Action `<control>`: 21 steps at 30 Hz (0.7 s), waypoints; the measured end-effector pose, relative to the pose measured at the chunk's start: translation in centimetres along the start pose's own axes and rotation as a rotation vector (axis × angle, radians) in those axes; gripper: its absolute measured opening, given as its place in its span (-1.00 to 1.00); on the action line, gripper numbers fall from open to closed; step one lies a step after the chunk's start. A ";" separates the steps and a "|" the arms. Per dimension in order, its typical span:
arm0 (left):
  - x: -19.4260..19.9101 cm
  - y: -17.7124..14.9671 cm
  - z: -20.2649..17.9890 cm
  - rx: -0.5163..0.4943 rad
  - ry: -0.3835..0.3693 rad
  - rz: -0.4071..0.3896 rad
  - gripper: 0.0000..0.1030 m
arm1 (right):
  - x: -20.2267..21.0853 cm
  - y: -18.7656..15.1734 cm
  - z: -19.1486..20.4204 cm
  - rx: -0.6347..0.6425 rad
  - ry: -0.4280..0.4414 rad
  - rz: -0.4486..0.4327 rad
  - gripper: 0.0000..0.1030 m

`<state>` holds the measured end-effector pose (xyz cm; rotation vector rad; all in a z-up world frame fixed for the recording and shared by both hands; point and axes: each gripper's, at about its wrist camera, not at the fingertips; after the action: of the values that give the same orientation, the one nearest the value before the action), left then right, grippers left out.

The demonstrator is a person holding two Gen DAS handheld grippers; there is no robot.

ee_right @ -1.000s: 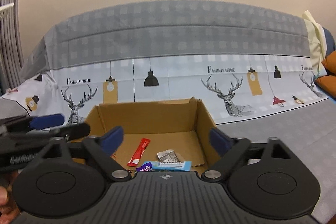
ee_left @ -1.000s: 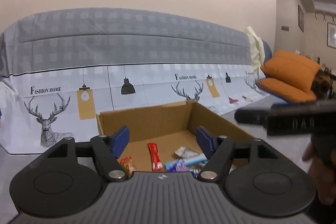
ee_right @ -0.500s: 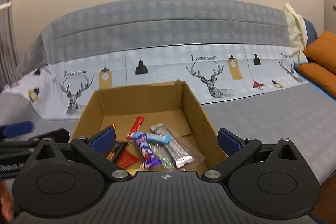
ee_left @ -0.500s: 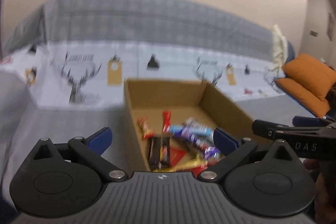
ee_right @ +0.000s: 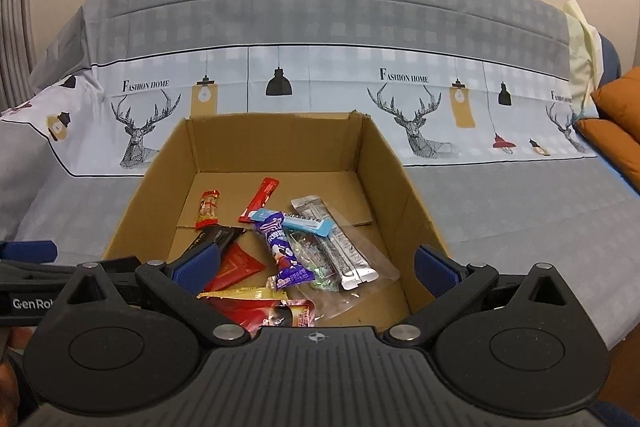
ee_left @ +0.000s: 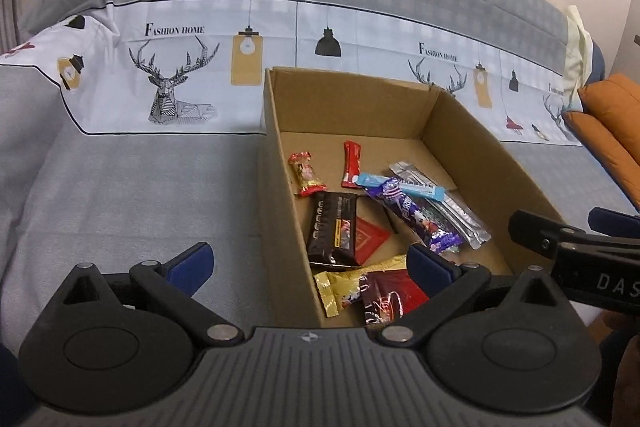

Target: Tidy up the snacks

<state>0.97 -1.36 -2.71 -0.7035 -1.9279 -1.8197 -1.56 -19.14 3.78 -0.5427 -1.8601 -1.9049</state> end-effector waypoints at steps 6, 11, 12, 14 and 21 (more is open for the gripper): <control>0.0 0.1 -0.4 -0.005 0.007 -0.007 0.99 | -0.4 -0.1 -0.3 -0.007 -0.010 0.011 1.00; 0.0 0.1 -0.5 -0.003 0.004 -0.002 0.99 | -0.3 -0.1 -0.5 -0.010 -0.008 0.010 1.00; 0.0 0.1 -0.6 -0.006 0.006 -0.003 0.99 | -0.3 -0.1 -0.5 -0.009 -0.009 0.010 1.00; 0.0 0.1 -0.6 -0.007 0.005 -0.004 0.99 | -0.3 -0.1 -0.6 -0.008 -0.010 0.009 1.00; 0.0 0.1 -0.6 -0.007 0.004 -0.005 0.99 | -0.3 0.0 -0.7 -0.008 -0.010 0.009 1.00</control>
<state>1.03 -2.01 -2.62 -0.6976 -1.9232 -1.8300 -1.35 -19.79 3.57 -0.5626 -1.8537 -1.9083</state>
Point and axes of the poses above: each gripper's, at about its wrist camera, not at the fingertips, and x roughly against the way its jaws point, z to its left, y to its top, and after that the axes turned 4 degrees about -z, right-handed
